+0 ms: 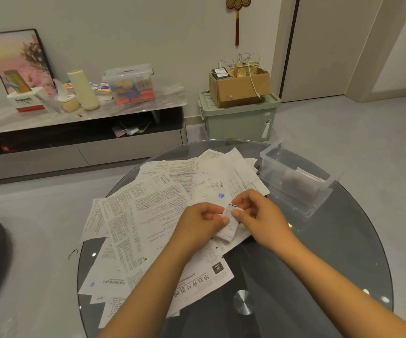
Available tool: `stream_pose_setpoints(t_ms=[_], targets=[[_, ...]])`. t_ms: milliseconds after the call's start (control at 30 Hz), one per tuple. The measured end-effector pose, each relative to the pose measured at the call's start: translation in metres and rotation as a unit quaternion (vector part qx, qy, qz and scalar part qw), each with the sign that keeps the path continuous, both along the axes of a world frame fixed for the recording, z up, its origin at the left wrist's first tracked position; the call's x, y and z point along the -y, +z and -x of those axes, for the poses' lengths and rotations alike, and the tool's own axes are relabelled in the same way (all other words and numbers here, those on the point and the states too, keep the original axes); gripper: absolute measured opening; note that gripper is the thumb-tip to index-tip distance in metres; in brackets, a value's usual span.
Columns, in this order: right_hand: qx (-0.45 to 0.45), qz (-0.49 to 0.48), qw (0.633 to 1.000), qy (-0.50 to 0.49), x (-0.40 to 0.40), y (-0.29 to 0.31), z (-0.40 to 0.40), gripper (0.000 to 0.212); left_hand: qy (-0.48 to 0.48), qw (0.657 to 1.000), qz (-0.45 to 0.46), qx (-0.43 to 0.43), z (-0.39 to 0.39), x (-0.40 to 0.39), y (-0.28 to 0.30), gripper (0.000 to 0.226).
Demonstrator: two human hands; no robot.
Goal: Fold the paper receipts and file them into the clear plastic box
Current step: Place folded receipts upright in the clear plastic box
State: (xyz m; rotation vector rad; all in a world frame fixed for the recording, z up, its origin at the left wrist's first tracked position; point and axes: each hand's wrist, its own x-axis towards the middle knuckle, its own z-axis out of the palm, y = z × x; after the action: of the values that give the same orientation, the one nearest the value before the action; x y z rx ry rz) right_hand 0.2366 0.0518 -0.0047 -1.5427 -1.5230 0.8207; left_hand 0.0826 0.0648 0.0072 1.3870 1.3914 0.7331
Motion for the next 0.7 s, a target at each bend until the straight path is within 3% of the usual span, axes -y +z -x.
stream_pose_setpoints(t_ms=[167, 367, 533, 700], targets=[[-0.11, -0.049, 0.992, -0.021, 0.004, 0.019, -0.011, 0.028, 0.018, 0.996, 0.037, 0.073, -0.015, -0.001, 0.015, 0.022], [-0.167, -0.099, 0.978, -0.07, 0.003, 0.039, -0.04, 0.031, -0.01, 0.994, 0.011, 0.107, -0.055, -0.011, 0.035, 0.016], [-0.151, -0.113, 0.976, -0.106, -0.002, 0.048, -0.068, 0.012, 0.013, 0.972, 0.052, 0.229, -0.093, -0.025, 0.049, 0.016], [-0.099, -0.16, 0.967, -0.172, -0.005, 0.056, -0.09, 0.007, 0.013, 0.963, 0.045, 0.266, -0.124, -0.035, 0.054, 0.019]])
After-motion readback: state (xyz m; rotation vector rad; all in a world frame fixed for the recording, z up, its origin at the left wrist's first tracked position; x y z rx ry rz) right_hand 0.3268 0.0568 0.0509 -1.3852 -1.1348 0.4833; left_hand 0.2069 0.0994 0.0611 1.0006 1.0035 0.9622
